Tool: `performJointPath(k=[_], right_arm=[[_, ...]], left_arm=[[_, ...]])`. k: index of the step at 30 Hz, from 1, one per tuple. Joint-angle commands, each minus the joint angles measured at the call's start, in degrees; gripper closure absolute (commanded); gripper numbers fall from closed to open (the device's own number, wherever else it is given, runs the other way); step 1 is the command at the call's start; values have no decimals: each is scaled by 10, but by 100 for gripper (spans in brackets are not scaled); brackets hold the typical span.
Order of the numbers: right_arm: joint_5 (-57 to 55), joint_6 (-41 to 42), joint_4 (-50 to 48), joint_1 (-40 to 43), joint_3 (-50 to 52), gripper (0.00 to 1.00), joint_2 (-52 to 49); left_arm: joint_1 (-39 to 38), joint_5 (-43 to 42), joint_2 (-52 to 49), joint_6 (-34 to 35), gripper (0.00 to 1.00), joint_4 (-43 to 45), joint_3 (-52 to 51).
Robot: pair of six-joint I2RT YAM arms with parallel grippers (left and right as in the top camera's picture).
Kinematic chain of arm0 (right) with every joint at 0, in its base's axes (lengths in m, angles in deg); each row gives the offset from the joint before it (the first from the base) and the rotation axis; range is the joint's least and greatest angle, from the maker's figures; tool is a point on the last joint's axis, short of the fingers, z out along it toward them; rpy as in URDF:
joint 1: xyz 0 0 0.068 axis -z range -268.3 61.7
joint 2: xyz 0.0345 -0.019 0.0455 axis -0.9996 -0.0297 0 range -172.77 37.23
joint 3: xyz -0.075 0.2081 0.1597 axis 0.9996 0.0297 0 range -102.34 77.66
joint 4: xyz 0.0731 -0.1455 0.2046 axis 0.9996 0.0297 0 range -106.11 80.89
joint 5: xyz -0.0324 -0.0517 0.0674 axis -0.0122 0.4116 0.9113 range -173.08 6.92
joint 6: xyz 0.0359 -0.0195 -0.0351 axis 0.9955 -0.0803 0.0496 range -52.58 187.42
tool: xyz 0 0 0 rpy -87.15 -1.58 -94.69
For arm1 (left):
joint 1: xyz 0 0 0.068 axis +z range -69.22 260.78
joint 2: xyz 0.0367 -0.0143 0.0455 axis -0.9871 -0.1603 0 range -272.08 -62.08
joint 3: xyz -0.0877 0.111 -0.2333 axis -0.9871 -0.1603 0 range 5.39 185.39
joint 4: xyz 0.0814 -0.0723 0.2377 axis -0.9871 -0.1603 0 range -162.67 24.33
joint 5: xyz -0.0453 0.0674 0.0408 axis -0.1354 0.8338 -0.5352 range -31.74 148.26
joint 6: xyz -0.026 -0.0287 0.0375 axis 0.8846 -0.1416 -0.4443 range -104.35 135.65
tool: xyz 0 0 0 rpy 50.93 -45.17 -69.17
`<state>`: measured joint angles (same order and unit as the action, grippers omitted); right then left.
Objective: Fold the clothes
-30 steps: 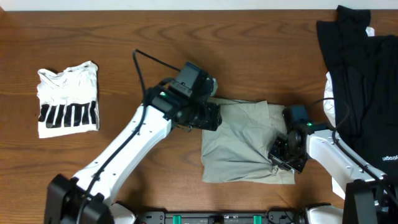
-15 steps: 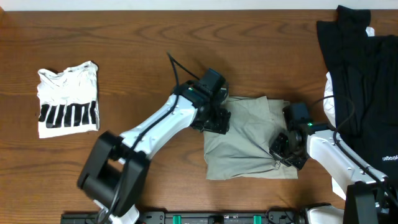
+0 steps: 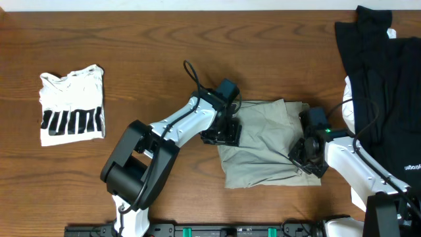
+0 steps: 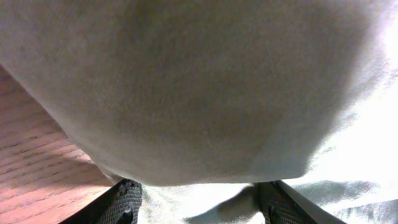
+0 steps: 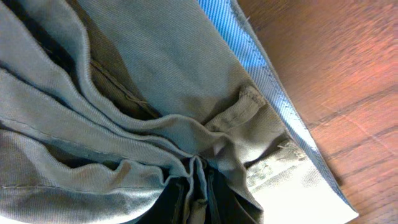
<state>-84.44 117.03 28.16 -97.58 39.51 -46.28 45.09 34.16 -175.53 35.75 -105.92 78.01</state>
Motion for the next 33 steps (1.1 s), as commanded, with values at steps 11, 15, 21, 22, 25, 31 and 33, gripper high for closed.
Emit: performJointPath(k=[11,15,21,22,25,31,33], right_arm=[[-69,-78,-69,22,19,85,-20],[-17,-111,-72,19,19,80,-20],[-20,-111,-66,18,19,79,-19],[-20,-111,-66,18,19,79,-19],[-18,-131,-66,18,12,79,-15],[-18,-185,-58,18,-36,78,18],[-18,-191,-48,17,-61,77,34]], left_arm=[[-1,5,-42,21,50,-41,-12],[7,13,-42,21,51,-67,-12],[59,12,-38,21,51,-65,-11],[70,12,-38,21,50,-67,-11],[97,3,-38,20,51,-74,-11],[125,1,-28,-2,50,-92,-11],[126,-7,-17,-15,50,-94,-11]])
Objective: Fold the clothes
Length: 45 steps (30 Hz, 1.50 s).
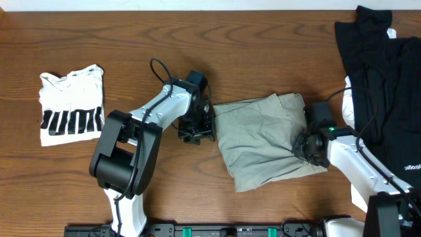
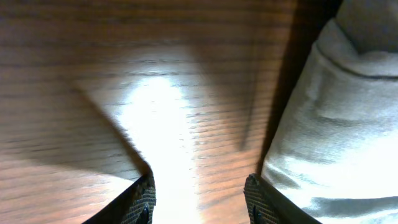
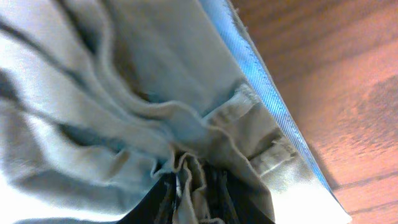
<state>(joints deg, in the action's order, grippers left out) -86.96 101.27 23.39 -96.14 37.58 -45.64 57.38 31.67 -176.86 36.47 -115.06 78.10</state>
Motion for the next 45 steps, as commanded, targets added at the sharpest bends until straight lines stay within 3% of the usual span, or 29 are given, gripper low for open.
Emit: performJointPath(k=[1,6,11,14,20,30,37,45], right_arm=[[7,-41,5,3,-57,77,37],[-41,-57,36,7,-119,70,83],[-74,-83,45,17,-129,69,96],[-82,-92,51,27,-120,67,80],[-79,-93,51,46,-102,67,3],[-73,-86,51,48,-102,69,-111],[102,-113,71,46,-101,69,-149],[324,-124,61,-7,-99,71,-152]], left_arm=[[3,15,5,-27,50,-4,-12],[3,13,74,-28,50,-10,-12],[-16,-57,155,-23,50,-10,-12],[-45,-60,181,37,50,-24,-12],[-135,-59,174,122,50,-9,-12],[-246,-12,132,166,49,49,-12],[-223,67,126,159,49,-1,-12],[-115,75,139,74,49,-67,-12]])
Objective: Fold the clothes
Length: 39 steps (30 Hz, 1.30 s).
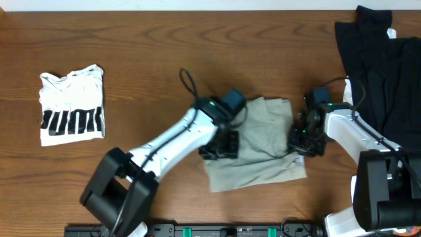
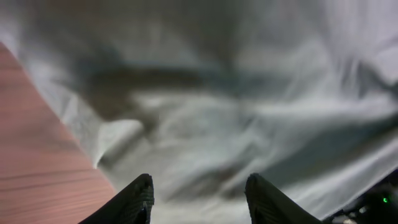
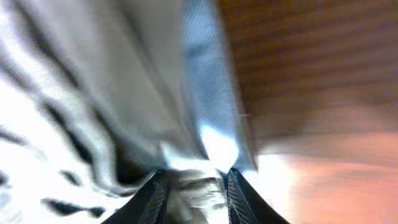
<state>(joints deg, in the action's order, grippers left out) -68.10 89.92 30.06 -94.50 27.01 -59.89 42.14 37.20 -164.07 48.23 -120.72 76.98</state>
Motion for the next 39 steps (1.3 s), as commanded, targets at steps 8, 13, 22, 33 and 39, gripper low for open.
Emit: performJointPath(k=[8,13,22,33,39], right_arm=[[149,62,-87,-118,7,71,-9],[117,59,-113,-137,6,71,-9],[39,-5,-11,-71,-18,71,66],[78,-99,52,-167,-38,71,236],[77,-55,18,-253,-37,71,206]], left_arm=[[191,13,67,-88,49,-9,-1],[230,8,86,-113,49,-3,-1],[231,108,87,-332,25,113,-1],[243,149,47,-356,17,220,-1],[250,144,-7,-359,17,231,-1]])
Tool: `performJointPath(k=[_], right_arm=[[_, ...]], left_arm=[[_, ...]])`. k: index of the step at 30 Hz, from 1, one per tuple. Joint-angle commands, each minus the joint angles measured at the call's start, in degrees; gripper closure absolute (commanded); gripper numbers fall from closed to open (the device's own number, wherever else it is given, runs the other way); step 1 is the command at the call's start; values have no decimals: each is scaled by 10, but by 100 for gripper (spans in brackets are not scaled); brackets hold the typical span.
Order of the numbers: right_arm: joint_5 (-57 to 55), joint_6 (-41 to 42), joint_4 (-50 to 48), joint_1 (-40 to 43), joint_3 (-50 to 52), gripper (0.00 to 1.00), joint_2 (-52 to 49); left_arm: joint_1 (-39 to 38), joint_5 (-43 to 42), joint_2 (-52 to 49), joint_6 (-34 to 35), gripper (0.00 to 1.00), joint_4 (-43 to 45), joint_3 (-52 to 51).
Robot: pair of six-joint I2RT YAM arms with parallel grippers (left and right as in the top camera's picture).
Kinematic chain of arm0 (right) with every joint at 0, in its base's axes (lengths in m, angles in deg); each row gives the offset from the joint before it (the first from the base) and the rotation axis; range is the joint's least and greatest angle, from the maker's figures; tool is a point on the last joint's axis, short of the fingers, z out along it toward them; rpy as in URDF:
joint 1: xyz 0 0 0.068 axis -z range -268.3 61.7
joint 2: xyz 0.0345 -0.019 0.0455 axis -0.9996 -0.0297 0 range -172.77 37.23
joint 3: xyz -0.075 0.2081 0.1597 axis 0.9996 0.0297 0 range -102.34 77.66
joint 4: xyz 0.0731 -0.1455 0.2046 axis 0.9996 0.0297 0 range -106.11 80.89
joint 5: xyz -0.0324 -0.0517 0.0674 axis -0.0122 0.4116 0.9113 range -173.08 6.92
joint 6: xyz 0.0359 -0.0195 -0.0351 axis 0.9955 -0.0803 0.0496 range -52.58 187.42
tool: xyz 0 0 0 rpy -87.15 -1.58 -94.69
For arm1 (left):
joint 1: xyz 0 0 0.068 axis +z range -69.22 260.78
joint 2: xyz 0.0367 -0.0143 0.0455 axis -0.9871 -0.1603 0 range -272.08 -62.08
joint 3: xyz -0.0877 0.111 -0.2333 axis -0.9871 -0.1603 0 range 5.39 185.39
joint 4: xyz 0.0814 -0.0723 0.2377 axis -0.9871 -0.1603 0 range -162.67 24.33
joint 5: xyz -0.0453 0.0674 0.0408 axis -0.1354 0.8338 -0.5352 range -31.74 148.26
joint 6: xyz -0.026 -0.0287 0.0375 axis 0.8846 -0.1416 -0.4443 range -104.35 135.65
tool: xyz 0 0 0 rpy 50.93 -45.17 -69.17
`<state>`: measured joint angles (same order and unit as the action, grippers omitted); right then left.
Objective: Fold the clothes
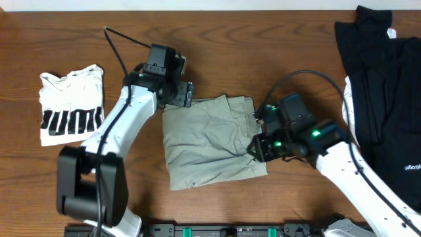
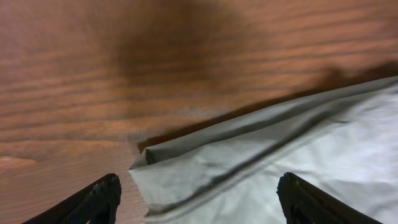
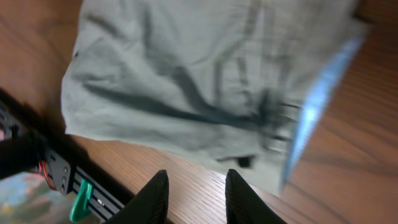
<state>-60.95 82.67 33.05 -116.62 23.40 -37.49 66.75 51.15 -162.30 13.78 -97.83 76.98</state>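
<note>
A grey-green folded garment (image 1: 210, 141) lies mid-table, creased, its longer side running front to back. My left gripper (image 1: 177, 93) hovers at its far left corner, and in the left wrist view the gripper (image 2: 199, 208) stands wide open over the cloth corner (image 2: 186, 168). My right gripper (image 1: 258, 146) sits at the garment's right edge. It is open (image 3: 196, 199) over bare wood, with the garment (image 3: 199, 81) and its blue inner edge (image 3: 317, 93) just beyond the fingertips.
A folded white shirt with black stripes (image 1: 71, 113) lies at the far left. A heap of black clothes (image 1: 385, 79) covers the right end of the wooden table (image 1: 263, 52). The table's front rail (image 3: 68, 186) shows below the right gripper.
The garment now lies further left. My right gripper, then shut on its right edge, has let go and is open. My left gripper has moved from the cloth's left part to its far left corner.
At first both grippers were at the garment right of centre, the right one shut on its waistband. Then the left stood on bare wood beside it. Then the garment lay nearer the middle with the left on it. Now it lies left of centre, released.
</note>
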Motion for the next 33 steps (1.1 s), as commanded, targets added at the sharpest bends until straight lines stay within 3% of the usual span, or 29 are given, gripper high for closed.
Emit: performJointPath(k=[1,11,16,21,25,29,33], right_arm=[[5,27,-19,-41,0,71,-26],[-14,83,-36,-78,0,71,-151],[-24,83,-45,-77,0,71,-209],[-115,90,-73,-75,0,70,-246],[-230,92,-106,-61,0,65,-263],[-339,91,-161,-34,0,57,-263],[-364,78,-232,6,-1,45,-263]], left_arm=[[3,1,-33,-16,17,3,-1],[2,-37,-91,-9,17,-14,-1],[2,-45,-114,2,17,-63,-1],[2,-45,-119,37,17,-142,-1],[1,-47,-119,83,20,-226,-1],[-1,-95,-119,86,28,-284,-1],[-9,-134,-119,87,31,-320,-1]])
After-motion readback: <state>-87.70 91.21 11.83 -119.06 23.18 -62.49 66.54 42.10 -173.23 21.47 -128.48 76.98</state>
